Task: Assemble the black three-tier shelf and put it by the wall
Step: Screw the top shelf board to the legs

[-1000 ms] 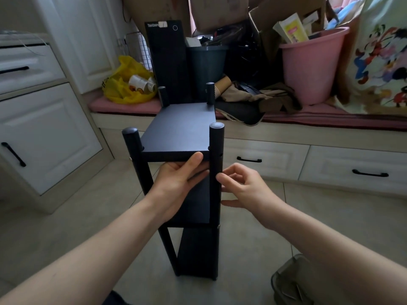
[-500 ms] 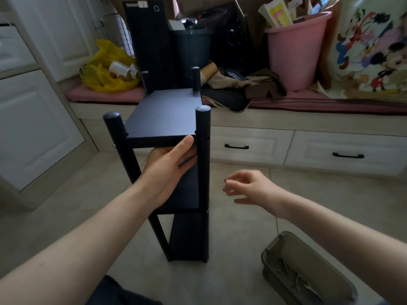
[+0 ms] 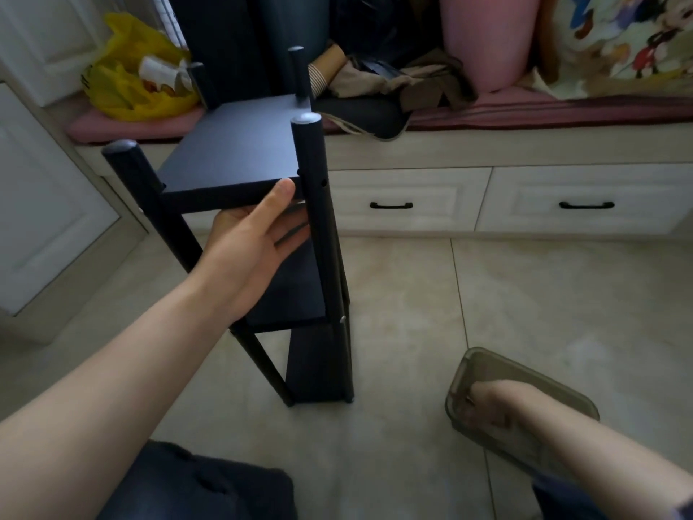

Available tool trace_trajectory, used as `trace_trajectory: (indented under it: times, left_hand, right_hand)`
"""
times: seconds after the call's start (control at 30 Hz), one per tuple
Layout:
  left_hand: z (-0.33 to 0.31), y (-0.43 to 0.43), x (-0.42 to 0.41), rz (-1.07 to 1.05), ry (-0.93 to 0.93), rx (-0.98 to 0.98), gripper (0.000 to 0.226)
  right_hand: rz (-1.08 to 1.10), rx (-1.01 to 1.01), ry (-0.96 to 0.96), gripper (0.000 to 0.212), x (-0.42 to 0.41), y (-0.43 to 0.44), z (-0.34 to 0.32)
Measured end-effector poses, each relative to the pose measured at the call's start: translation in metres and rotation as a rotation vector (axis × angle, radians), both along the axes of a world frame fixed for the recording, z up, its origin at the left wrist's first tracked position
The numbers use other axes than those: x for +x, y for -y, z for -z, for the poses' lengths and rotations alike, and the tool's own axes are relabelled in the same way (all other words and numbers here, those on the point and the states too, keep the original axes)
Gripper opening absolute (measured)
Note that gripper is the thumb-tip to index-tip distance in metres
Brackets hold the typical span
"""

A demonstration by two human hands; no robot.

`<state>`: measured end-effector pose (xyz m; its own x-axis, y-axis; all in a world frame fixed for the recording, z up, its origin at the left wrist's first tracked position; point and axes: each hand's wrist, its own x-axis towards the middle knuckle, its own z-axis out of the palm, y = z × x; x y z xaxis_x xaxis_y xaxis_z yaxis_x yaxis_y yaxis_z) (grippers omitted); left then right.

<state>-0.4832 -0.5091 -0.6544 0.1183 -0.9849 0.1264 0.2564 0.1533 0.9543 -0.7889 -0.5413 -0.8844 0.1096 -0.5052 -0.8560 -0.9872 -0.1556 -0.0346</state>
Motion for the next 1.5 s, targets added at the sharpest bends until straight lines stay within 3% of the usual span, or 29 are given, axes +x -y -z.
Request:
trace_trajectory:
  times: [0.33, 0.53, 0.67, 0.83, 0.93, 1.13, 1.23, 1.33, 1.5]
  left_hand:
    - [-0.002, -0.001, 0.0, 0.003, 0.007, 0.0, 0.031]
    - [-0.001, -0.002, 0.0, 0.003, 0.014, 0.011, 0.033]
    - [0.0, -0.002, 0.001, 0.011, 0.02, 0.011, 0.028]
    - [0.001, -0.002, 0.004, 0.032, 0.045, 0.008, 0.029]
    - [0.0, -0.002, 0.005, 0.037, 0.05, 0.007, 0.031]
    - [-0.001, -0.004, 0.002, 0.017, 0.031, 0.019, 0.023]
    - [-0.002, -0.006, 0.0, 0.025, 0.023, 0.025, 0.019]
    - [-0.002, -0.007, -0.002, 0.024, 0.025, 0.033, 0.019]
    - [-0.002, -0.007, -0.001, 0.022, 0.019, 0.033, 0.019]
  right_hand:
    - [0.002, -0.037, -0.016, 0.046, 0.032, -0.014, 0.035]
    - [0.105, -0.262, 0.347, 0.029, 0.053, 0.003, 0.058]
    - [0.239, -0.232, 0.535, 0.042, 0.064, 0.008, 0.061]
    - [0.067, 0.052, 0.223, 0.073, 0.069, -0.002, 0.076]
    - [0.019, 0.045, 0.27, 0.058, 0.081, -0.012, 0.091]
    - [0.193, -0.071, 0.588, 0.042, 0.104, -0.013, 0.098]
    - [0.162, -0.112, 0.514, 0.016, 0.101, -0.008, 0.104]
    - [0.159, -0.145, 0.419, 0.027, 0.096, -0.008, 0.113]
    - [0.127, -0.163, 0.402, 0.026, 0.105, -0.007, 0.123]
